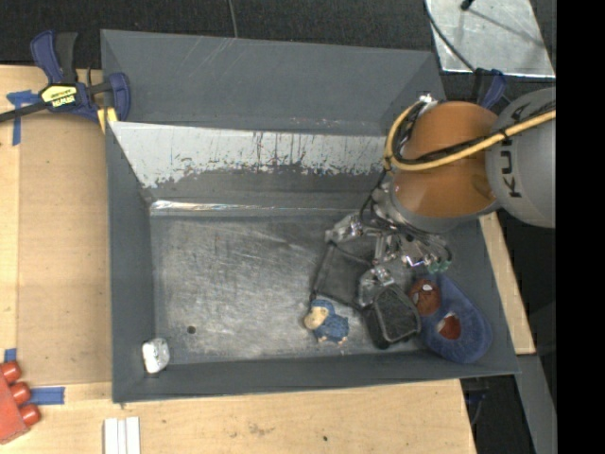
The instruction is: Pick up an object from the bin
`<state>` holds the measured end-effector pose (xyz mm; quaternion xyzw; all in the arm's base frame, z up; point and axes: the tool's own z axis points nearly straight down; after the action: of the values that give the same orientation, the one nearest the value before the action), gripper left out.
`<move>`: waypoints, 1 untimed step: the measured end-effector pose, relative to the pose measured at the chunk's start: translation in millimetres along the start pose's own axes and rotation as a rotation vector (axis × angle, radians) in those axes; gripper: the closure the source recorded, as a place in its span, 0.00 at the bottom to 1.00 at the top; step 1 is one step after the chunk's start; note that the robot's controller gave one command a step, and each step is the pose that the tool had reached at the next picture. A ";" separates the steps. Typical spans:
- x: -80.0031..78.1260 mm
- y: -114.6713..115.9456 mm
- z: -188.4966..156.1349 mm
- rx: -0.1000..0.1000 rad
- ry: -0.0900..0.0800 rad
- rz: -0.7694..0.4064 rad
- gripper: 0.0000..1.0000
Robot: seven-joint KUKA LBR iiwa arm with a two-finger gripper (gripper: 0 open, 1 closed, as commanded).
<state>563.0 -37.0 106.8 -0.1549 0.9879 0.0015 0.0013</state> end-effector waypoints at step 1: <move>-18.2 -0.3 34.5 0.002 0.001 -0.049 0.00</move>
Offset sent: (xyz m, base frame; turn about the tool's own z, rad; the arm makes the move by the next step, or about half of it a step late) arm 0.0155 0.0051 -0.0368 -0.0520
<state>580.5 -31.6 72.4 -0.1793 0.9838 0.0006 0.0011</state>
